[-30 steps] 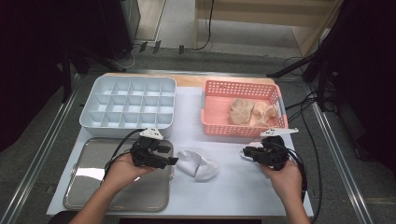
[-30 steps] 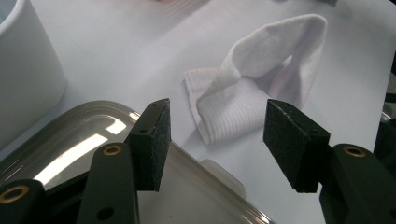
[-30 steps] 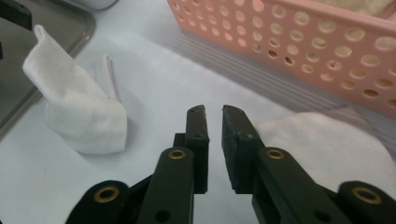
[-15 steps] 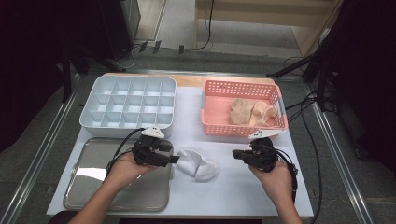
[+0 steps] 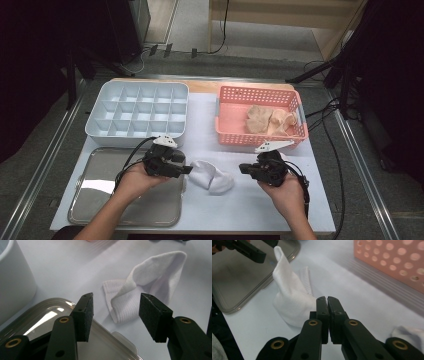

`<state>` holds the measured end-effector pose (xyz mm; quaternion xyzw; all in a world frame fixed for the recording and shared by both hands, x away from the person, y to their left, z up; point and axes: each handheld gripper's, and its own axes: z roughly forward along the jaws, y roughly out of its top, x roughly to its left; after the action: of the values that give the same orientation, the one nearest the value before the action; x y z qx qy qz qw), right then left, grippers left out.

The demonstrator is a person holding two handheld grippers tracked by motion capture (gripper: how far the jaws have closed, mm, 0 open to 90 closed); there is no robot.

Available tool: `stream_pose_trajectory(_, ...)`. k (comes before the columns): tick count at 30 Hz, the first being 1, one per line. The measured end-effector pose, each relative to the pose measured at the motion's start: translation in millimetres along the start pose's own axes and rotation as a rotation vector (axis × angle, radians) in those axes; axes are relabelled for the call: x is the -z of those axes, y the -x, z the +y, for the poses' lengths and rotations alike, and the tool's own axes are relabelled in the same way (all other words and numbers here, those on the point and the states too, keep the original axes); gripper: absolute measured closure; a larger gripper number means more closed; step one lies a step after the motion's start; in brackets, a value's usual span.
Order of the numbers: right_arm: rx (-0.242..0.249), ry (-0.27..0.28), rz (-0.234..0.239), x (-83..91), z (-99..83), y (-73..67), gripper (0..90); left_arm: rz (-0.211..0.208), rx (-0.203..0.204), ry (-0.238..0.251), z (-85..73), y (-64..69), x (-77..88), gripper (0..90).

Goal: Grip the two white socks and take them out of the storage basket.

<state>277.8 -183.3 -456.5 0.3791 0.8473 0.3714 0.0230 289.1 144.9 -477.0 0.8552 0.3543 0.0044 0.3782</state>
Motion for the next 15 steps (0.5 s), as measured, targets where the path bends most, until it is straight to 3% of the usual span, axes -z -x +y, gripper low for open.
stream_pose_trajectory(9, 0.059, -0.021, 0.029, -9.0, 2.3, -13.4, 83.5, -0.008, 0.004, 0.001, 2.3, 3.7, -2.5, 56.1)
stream_pose_trajectory(15, 0.078, -0.020, 0.043, -14.1, 3.3, -21.2, 70.8, 0.002, 0.007, -0.005, 1.9, 2.5, -2.3, 54.7)
